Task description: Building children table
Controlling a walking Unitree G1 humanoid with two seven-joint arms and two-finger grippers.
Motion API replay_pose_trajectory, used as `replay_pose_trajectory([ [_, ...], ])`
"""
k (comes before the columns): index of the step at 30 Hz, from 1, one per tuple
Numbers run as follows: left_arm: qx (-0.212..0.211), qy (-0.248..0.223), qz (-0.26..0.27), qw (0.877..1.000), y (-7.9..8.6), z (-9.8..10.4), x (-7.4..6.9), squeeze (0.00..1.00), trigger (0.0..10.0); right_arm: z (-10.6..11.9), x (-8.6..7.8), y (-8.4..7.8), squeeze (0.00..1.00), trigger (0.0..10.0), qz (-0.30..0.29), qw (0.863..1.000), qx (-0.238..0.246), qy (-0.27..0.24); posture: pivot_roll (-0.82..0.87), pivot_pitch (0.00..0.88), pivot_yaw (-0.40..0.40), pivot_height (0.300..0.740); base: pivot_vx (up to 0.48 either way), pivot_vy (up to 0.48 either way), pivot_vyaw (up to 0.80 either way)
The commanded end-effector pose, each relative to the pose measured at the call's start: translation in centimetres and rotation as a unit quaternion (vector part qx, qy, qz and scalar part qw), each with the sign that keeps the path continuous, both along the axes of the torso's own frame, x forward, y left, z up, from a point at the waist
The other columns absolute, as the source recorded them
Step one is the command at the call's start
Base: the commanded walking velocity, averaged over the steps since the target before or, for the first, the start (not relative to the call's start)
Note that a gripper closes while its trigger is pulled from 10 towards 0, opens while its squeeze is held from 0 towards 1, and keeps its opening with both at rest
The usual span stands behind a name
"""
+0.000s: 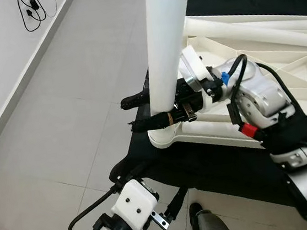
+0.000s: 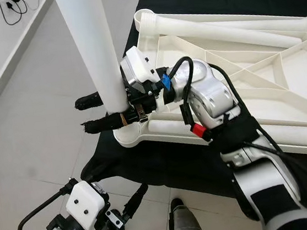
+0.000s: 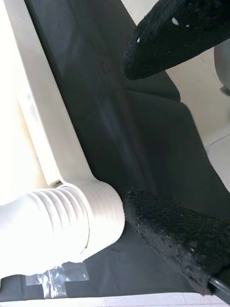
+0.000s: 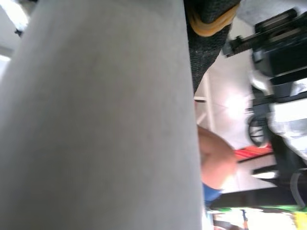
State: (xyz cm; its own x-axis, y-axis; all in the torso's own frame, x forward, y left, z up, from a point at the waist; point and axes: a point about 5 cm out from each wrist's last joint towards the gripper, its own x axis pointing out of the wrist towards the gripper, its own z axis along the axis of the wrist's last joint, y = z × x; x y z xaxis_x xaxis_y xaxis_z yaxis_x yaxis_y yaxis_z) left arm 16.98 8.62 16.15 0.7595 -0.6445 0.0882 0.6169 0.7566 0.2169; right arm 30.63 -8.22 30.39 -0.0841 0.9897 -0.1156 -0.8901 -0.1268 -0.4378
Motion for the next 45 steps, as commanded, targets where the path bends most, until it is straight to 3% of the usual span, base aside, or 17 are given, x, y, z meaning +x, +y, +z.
replay_pose_trajectory([
  [1,0.006,0.01,0.001,1.0,0.1,-0.6,-0.2,0.0,10.0,-1.2,0.5,-0.3,0.0,10.0,-0.043,0.999,-0.021,0.008,0.03,0.386,-0.005,0.74,0.0,0.0,0.0],
  [5,0.006,0.009,0.001,1.0,0.1,-0.7,-0.1,0.0,10.0,-1.3,0.6,-0.4,0.0,10.0,-0.084,0.996,-0.018,0.003,0.02,0.381,-0.007,0.74,0.0,0.0,0.0],
  [7,0.007,0.008,0.001,1.0,0.1,-0.8,0.1,0.0,10.0,-1.6,0.5,-0.3,0.0,10.0,-0.134,0.991,-0.012,0.005,0.01,0.375,-0.009,0.74,0.0,0.0,0.0],
  [9,0.007,0.008,0.001,1.0,0.1,-0.8,0.1,0.0,10.0,-1.6,0.5,-0.3,0.0,10.0,-0.134,0.991,-0.012,0.005,0.01,0.375,-0.009,0.74,0.0,0.0,0.0],
  [13,0.008,0.006,0.003,1.0,0.1,-0.9,0.4,0.0,10.0,-2.3,0.3,-0.5,0.0,10.0,-0.197,0.98,0.015,0.024,0.0,0.364,-0.013,0.74,0.0,0.0,0.0],
  [14,0.01,0.004,0.005,1.0,0.2,-1.1,0.7,0.0,10.0,-3.6,-0.1,-0.9,0.0,10.0,-0.285,0.956,0.05,0.056,-0.01,0.353,-0.013,0.74,0.0,0.0,0.0],
  [15,0.011,0.004,0.006,1.0,0.2,-1.1,0.8,0.0,10.0,-4.3,-0.4,-1.1,0.0,10.0,-0.318,0.943,0.063,0.074,-0.02,0.351,-0.011,0.74,0.0,0.0,0.0],
  [16,0.011,0.004,0.006,1.0,0.2,-1.1,0.8,0.0,10.0,-4.3,-0.4,-1.1,0.0,10.0,-0.318,0.943,0.063,0.074,-0.02,0.351,-0.011,0.74,0.0,0.0,0.0],
  [18,0.011,0.003,0.006,1.0,0.3,-1.2,0.9,0.0,10.0,-5.3,-0.9,-1.4,0.0,10.0,-0.37,0.921,0.08,0.087,-0.03,0.346,-0.008,0.74,0.0,0.0,0.0],
  [19,0.011,0.003,0.006,1.0,0.3,-1.2,0.9,0.0,10.0,-5.3,-0.9,-1.4,0.0,10.0,-0.37,0.921,0.08,0.087,-0.03,0.346,-0.008,0.74,0.0,0.0,0.0],
  [21,0.012,0.002,0.006,1.0,0.4,-1.3,1.1,0.0,10.0,-6.4,-1.5,-1.7,0.0,10.0,-0.437,0.887,0.113,0.097,-0.03,0.338,0.0,0.74,0.0,0.0,0.0],
  [22,0.012,0.002,0.006,1.0,0.4,-1.3,1.1,0.0,10.0,-6.4,-1.5,-1.7,0.0,10.0,-0.437,0.887,0.113,0.097,-0.03,0.338,0.0,0.74,0.0,0.0,0.0],
  [24,0.013,0.002,0.005,1.0,0.4,-1.5,1.3,0.0,10.0,-7.5,-2.2,-1.6,0.0,10.0,-0.485,0.861,0.129,0.087,-0.03,0.333,0.007,0.74,0.0,0.0,0.0],
  [31,0.015,0.001,0.002,1.0,0.4,-1.7,1.7,0.0,10.0,-8.7,-3.1,-0.2,0.0,10.0,-0.512,0.846,0.133,0.068,-0.02,0.32,0.012,0.74,0.0,0.0,0.0],
  [33,0.016,-0.001,0.004,1.0,0.4,-1.9,1.9,0.0,10.0,-8.8,-3.2,0.3,0.0,10.0,-0.535,0.832,0.136,0.053,-0.02,0.308,0.011,0.74,0.0,0.0,0.0],
  [40,0.016,-0.006,0.007,1.0,0.5,-2.1,2.3,0.0,10.0,-9.3,-3.2,1.1,0.0,10.0,-0.567,0.811,0.135,0.05,-0.02,0.291,0.008,0.74,0.0,0.0,0.0],
  [45,0.017,-0.007,0.009,1.0,0.5,-2.3,2.6,0.0,10.0,-9.2,-2.9,1.4,0.0,10.0,-0.57,0.808,0.139,0.048,-0.02,0.273,0.008,0.74,0.0,0.0,0.0],
])
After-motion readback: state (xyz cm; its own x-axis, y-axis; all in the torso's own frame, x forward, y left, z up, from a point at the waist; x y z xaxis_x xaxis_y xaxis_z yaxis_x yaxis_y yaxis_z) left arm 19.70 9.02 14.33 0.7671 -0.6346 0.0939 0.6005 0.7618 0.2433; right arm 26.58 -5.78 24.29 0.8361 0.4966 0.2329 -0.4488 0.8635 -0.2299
